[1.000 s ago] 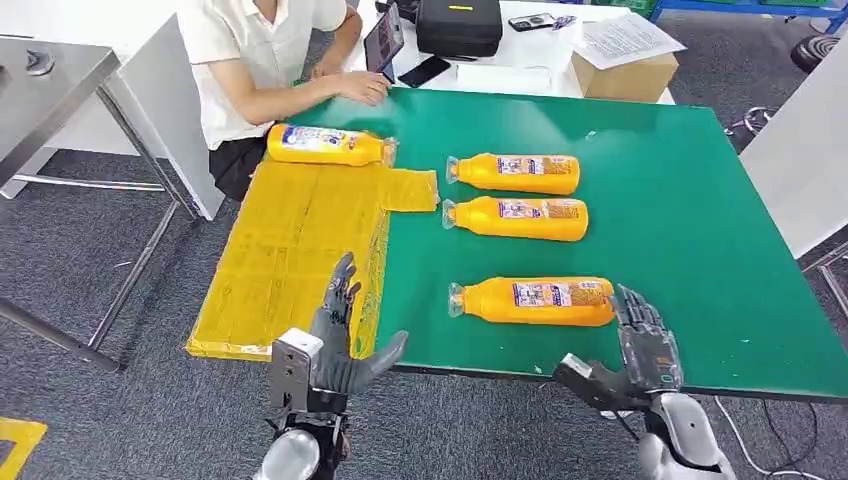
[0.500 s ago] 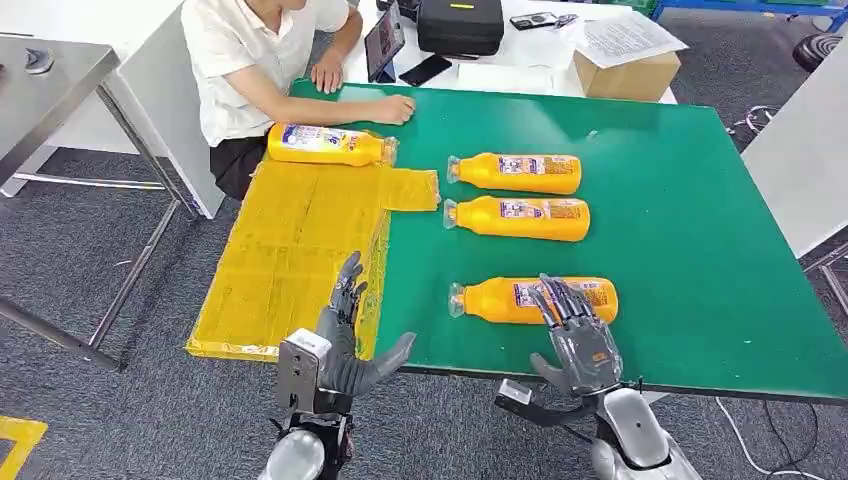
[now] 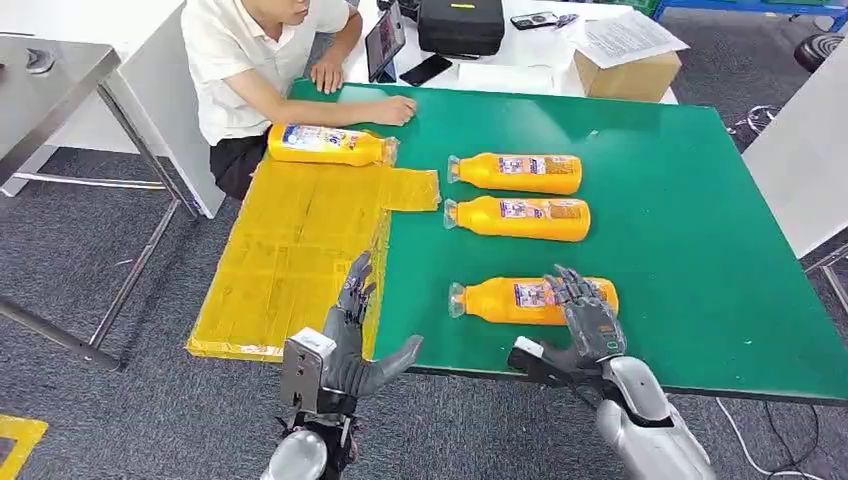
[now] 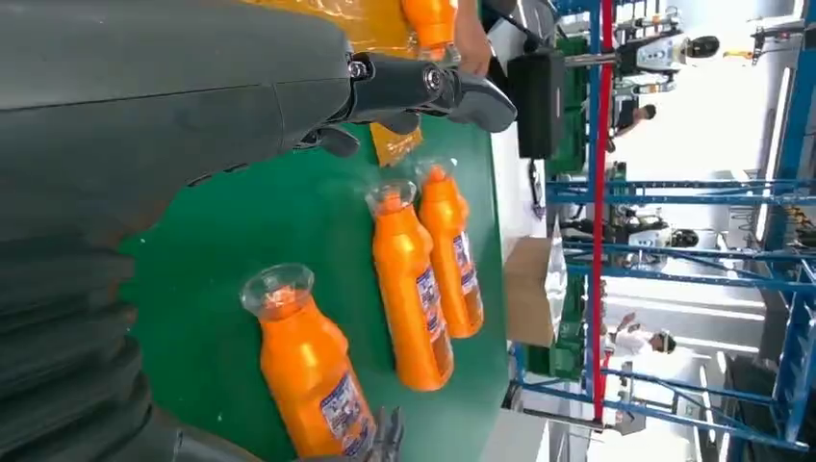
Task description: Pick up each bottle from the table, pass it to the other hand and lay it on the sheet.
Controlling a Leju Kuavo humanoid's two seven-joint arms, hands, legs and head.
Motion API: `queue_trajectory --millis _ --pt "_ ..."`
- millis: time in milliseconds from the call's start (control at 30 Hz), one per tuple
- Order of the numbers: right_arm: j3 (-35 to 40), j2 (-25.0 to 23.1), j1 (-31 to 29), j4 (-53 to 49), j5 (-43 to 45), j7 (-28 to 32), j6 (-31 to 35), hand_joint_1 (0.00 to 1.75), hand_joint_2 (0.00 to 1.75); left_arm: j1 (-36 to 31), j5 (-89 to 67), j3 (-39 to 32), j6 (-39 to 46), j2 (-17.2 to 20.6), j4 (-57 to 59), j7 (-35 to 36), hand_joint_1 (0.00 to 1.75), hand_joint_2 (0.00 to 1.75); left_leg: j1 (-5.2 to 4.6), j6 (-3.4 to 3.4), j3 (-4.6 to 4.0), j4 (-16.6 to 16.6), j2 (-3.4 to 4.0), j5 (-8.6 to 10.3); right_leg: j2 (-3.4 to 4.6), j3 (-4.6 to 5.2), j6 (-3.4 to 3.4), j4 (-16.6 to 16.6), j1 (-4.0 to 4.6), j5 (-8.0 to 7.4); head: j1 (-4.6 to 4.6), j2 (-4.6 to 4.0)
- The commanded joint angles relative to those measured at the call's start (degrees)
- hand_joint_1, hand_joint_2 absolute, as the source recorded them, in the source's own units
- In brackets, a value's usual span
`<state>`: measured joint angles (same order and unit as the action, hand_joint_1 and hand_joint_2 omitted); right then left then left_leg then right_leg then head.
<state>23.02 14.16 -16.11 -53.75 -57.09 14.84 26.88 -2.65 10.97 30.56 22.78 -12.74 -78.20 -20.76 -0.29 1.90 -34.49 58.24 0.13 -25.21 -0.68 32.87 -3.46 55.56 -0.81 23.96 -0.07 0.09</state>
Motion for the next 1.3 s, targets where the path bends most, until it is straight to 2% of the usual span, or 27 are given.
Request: queue_trajectory --millis 33,400,433,467,500,533,567,600,700,767,867,1067,1167,1200,1267,1300 --pt "1.04 -3.57 -8.00 14.07 -0.56 1.82 2.42 0.00 1.75 -2.97 1.36 1.84 -0.27 1.27 3.21 0.30 0.00 1.75 0.04 -0.14 0.27 -0.08 0.14 -0.08 0.20 -0.21 0.15 -0.05 0.04 0.03 0.00 0.00" --pt "3.36 -5.06 -11.73 18.31 -2.54 0.29 1.94 0.00 1.75 -3.78 2.03 1.81 0.04 1.29 3.16 0.04 0.00 1.75 0.03 -0.17 0.27 -0.05 0.19 -0.08 0.26 -0.18 0.19 -0.01 0.03 0.03 0.00 0.00" --pt "3.58 -5.09 -12.02 19.11 -2.74 -0.40 1.09 0.00 1.75 -3.76 2.04 1.78 0.09 1.30 3.05 0.02 0.00 1.75 0.05 -0.21 0.33 -0.07 0.22 -0.10 0.30 -0.23 0.23 -0.01 0.04 0.04 0.00 0.00" --pt "4.54 -4.80 -13.34 21.82 -3.28 -5.25 -5.13 0.00 1.75 -3.30 1.74 1.50 0.45 1.26 2.53 0.18 0.00 1.75 0.03 -0.12 0.18 -0.07 0.13 -0.04 0.18 -0.13 0.13 -0.03 0.02 0.01 0.00 0.00" --pt "4.52 -4.71 -13.46 21.80 -3.28 -5.25 -5.17 0.00 1.75 -3.25 1.74 1.49 0.45 1.30 2.52 0.18 0.00 1.75 0.04 -0.16 0.26 -0.06 0.13 -0.08 0.20 -0.20 0.17 -0.02 0.03 0.04 0.00 0.00" --pt "5.44 -4.38 -14.38 23.30 -3.98 -7.06 -8.50 0.00 1.75 -2.82 1.44 1.42 0.58 1.42 1.93 0.47 0.00 1.75 0.02 -0.10 0.19 -0.06 0.11 -0.04 0.16 -0.14 0.11 -0.02 0.02 0.02 0.00 0.00" --pt "5.90 -3.94 -14.32 22.90 -5.09 -8.93 -7.73 1.61 1.75 -2.36 1.32 1.12 0.65 1.47 1.52 0.63 0.00 1.75 0.03 -0.14 0.27 -0.07 0.13 -0.07 0.19 -0.20 0.16 -0.02 0.03 0.04 0.00 0.00" --pt "6.46 -3.64 -14.69 23.82 -5.93 -11.28 -9.86 1.75 1.75 -2.07 1.17 0.88 0.65 1.46 1.34 0.93 0.00 1.75 0.03 -0.16 0.34 -0.10 0.13 -0.07 0.20 -0.25 0.18 -0.03 0.03 0.05 0.00 0.00" --pt "7.10 -1.90 -14.77 24.08 -8.16 -17.37 -13.61 1.75 1.75 -0.92 0.46 -0.06 0.71 1.56 0.45 1.90 0.00 1.75 0.04 -0.14 0.39 -0.11 0.02 -0.01 0.06 -0.32 0.17 -0.09 0.03 0.02 0.00 0.00" --pt "7.19 -0.62 -14.48 23.30 -9.57 -19.19 -14.04 1.75 1.75 -0.18 0.07 -0.61 0.67 1.72 -0.31 2.12 0.00 1.75 0.04 -0.12 0.36 -0.08 -0.05 0.01 0.00 -0.31 0.14 -0.08 0.03 0.01 0.00 0.00" --pt "7.00 1.06 -12.97 20.33 -10.68 -20.21 -15.47 1.75 1.75 0.75 -0.92 -1.17 0.69 1.88 -1.40 2.64 0.00 1.75 0.04 -0.11 0.41 -0.09 -0.26 0.04 -0.20 -0.42 0.15 -0.11 0.03 0.04 0.02 0.00" --pt "6.69 1.68 -12.05 18.44 -10.31 -19.81 -15.82 1.75 1.75 0.93 -0.98 -1.44 0.66 1.83 -1.59 2.75 0.00 1.75 0.00 0.02 0.46 -0.05 -0.23 0.06 -0.21 -0.50 0.09 -0.10 0.00 0.01 0.02 0.00" --pt "5.91 3.02 -10.91 15.78 -8.10 -17.01 -16.44 1.75 1.75 1.04 -1.19 -1.67 0.62 2.00 -1.92 2.76 0.00 1.75 0.01 -0.06 0.49 -0.08 -0.29 0.08 -0.25 -0.53 0.17 -0.11 0.01 0.01 0.00 0.00" --pt "3.70 3.61 -9.38 12.87 -2.26 -10.85 -17.74 1.75 1.75 0.93 -1.34 -1.59 0.43 2.24 -2.09 2.69 0.00 1.75 0.01 -0.04 0.52 -0.08 -0.33 0.08 -0.29 -0.54 0.15 -0.10 0.01 0.02 0.00 0.00" --pt "3.81 4.66 -8.61 11.09 -1.69 -10.48 -18.29 1.75 1.75 0.65 -1.34 -1.60 0.34 2.23 -1.83 2.69 0.00 1.75 -0.02 0.02 0.51 -0.05 -0.33 0.08 -0.32 -0.54 0.09 -0.09 -0.01 0.03 0.00 0.00" --pt "-0.05 3.77 -6.40 7.97 7.41 -3.36 -21.51 1.75 1.75 0.26 -1.10 -1.26 -0.20 2.44 -1.59 2.41 0.00 1.75 0.01 -0.04 0.55 -0.09 -0.39 0.09 -0.37 -0.59 0.15 -0.13 0.01 0.04 0.02 0.00"
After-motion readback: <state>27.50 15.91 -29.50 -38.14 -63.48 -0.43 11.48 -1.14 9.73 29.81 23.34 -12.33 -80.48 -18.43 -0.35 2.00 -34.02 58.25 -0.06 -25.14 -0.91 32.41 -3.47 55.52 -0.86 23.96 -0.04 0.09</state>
